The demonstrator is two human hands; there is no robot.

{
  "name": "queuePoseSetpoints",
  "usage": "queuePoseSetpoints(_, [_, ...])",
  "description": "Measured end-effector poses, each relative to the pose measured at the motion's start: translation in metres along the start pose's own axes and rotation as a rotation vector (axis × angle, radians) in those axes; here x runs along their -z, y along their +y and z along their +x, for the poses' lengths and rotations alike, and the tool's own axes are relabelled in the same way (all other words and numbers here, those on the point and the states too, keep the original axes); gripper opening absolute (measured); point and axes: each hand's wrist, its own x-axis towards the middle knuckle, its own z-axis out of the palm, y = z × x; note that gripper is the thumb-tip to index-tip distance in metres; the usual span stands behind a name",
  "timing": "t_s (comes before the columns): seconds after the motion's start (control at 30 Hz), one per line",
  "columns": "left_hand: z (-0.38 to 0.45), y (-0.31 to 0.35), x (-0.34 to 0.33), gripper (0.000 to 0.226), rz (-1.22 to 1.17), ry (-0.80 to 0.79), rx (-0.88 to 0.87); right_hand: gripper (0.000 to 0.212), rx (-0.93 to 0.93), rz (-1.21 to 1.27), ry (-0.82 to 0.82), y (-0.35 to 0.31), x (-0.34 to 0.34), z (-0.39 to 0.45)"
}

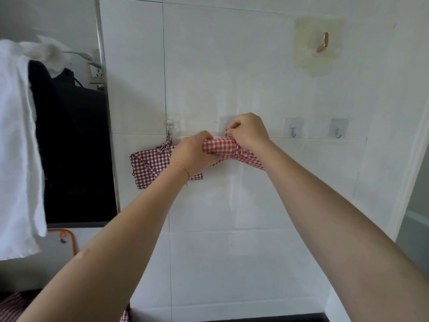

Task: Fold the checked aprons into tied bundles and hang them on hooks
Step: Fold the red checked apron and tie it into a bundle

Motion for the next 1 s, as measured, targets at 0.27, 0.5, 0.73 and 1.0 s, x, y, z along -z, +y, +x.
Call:
queuePoseSetpoints(0.27, [0.004,-0.010,-0.003,0.041,-0.050,-0.052,0.031,0.011,-0.046,-0.029,-0.057,-0.006,-0.003,0.006])
queuePoseSetpoints(0.5, [0.004,-0.012,-0.010,0.037,-0.072,-0.092,0.005,0.012,-0.113,0.108,-0.055,0.008,0.001,0.006])
queuePoseSetpoints(0.73, [0.002,-0.013,-0.013,0.049,-0.138,-0.155,0.100,0.030,0.094,-0.182,-0.063,0.010,0.003,-0.007])
queuePoseSetpoints(1.0, [0.004,0.007,-0.021,0.054,-0.185,0.048,0.255,0.046,0.361,-0.436,0.255,0.050,-0.006,-0.042])
